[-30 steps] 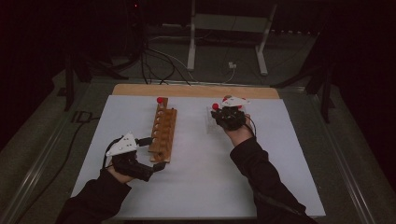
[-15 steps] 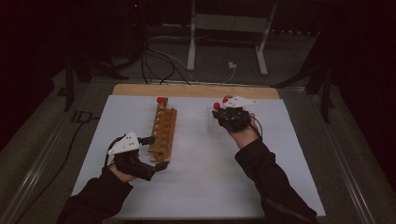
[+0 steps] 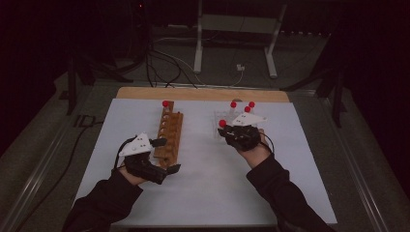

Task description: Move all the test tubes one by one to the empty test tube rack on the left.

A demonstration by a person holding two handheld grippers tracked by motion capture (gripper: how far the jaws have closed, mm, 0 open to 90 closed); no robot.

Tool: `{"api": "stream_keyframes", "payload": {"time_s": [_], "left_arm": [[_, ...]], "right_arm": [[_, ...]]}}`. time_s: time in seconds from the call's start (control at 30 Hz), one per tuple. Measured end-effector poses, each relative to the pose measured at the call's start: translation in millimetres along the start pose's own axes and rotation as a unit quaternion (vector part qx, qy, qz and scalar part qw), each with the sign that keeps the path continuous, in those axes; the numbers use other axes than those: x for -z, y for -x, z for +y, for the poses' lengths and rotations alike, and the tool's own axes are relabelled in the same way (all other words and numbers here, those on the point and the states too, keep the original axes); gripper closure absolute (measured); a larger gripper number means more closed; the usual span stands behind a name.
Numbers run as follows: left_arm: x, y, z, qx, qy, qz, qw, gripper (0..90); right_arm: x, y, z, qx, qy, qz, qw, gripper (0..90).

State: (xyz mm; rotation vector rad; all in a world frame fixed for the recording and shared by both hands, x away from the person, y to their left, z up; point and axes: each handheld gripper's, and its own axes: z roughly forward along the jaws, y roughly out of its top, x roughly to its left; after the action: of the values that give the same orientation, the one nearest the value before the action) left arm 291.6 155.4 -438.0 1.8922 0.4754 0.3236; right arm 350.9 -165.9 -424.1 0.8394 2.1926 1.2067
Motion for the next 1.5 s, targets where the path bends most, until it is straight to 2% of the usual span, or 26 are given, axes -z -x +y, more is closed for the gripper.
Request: {"api": "stream_keyframes", "payload": {"time_s": [0.1,0.37,0.8,1.03,1.13,1.5], "left_arm": [[-5.7,1.9,2.1,0.003,-0.004,-0.011,0.9999,1.2],[-19.6,4.2,7.1,-0.004,-0.012,-0.022,0.9997,1.2],[-40.5,10.3,26.1,-0.011,-0.011,-0.046,0.9988,1.8],[-50.6,13.2,34.0,-0.024,-0.010,-0.048,0.9985,5.2],[-55.5,14.8,36.3,-0.024,-0.006,-0.047,0.9986,8.4],[-76.0,19.1,39.9,-0.043,-0.007,-0.046,0.9980,34.7]], "right_arm": [[1.3,-6.0,-5.6,0.001,-0.004,0.007,1.0000,75.0],[3.5,-19.5,-21.4,0.002,-0.014,0.030,0.9994,75.0],[12.2,-32.1,-38.4,-0.004,-0.019,0.054,0.9984,75.0],[14.1,-39.7,-42.6,-0.005,-0.021,0.066,0.9976,74.9],[14.1,-41.6,-42.6,-0.006,-0.021,0.069,0.9974,75.0],[15.0,-44.4,-42.5,-0.008,-0.020,0.075,0.9970,74.9]]}}
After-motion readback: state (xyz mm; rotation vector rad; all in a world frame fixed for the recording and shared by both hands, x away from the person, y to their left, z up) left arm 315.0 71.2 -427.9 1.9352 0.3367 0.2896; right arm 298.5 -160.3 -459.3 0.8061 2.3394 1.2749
